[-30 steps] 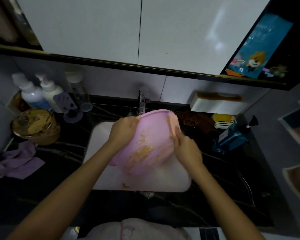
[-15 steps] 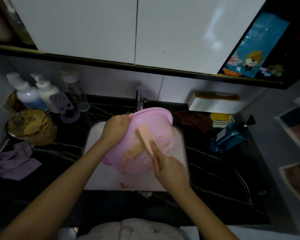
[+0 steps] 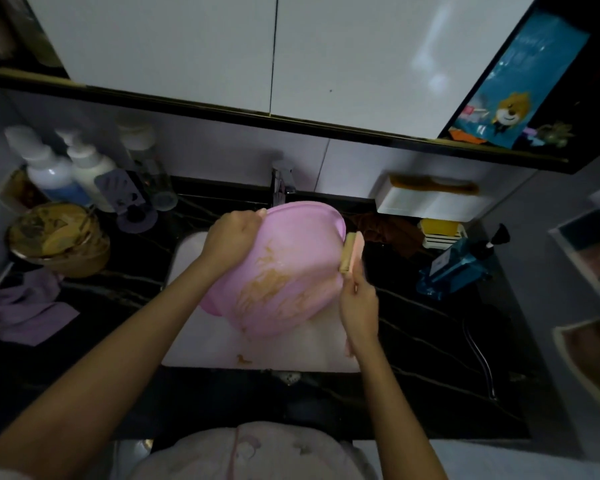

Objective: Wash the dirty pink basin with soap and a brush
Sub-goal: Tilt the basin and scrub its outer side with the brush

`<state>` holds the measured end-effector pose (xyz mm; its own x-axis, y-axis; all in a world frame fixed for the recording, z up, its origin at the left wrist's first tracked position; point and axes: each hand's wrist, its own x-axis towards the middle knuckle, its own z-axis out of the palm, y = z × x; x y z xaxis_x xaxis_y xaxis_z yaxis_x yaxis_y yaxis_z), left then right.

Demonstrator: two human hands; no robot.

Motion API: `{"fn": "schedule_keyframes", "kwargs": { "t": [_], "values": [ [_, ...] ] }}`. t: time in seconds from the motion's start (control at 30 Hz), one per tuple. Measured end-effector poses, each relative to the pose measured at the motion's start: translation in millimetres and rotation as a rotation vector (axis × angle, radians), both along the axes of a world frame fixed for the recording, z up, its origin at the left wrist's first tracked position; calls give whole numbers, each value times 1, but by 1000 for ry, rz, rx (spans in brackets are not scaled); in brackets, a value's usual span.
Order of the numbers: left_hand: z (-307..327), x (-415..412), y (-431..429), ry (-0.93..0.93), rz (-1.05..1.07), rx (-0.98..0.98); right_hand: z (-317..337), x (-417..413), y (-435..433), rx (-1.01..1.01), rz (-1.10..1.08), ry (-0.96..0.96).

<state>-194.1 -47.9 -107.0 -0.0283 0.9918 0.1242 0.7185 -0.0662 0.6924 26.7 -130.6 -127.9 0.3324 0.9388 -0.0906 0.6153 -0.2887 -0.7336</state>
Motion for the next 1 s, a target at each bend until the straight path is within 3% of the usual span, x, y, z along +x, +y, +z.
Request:
{"fn": "schedule_keyframes", "kwargs": {
  "t": [0.07,0.17,0.2,0.23,0.33,0.5,0.7,0.83,0.9,1.0],
  "values": [
    [-1,0,1,12,5,4,6,-14,-5,57,-1,58],
    [-2,-5,3,22,8,14,10,-31,-32,86,292,-75],
    [-3,-6,3,15,0,17,8,-24,-30,42,301,-136],
    [-3,-7,3,4,-6,13,2,-10,-21,-6,243,-141],
    [-1,-5,3,8,1,3,-6,16,2,-81,24,110],
    [-3,-6,5,15,0,16,2,-15,-10,36,197,80],
    [-1,-5,5,20,12,-5,-15,16,-1,-190,-7,155],
    [-1,-3,2,-8,-12,-1,8,-6,-13,-15,135,210],
    [-1,2,0,-5,-9,-10,13,-14,-18,14,250,120],
    [1,6,-2,-5,-15,-21,9,-4,-15,-15,166,82]
  ]
}}
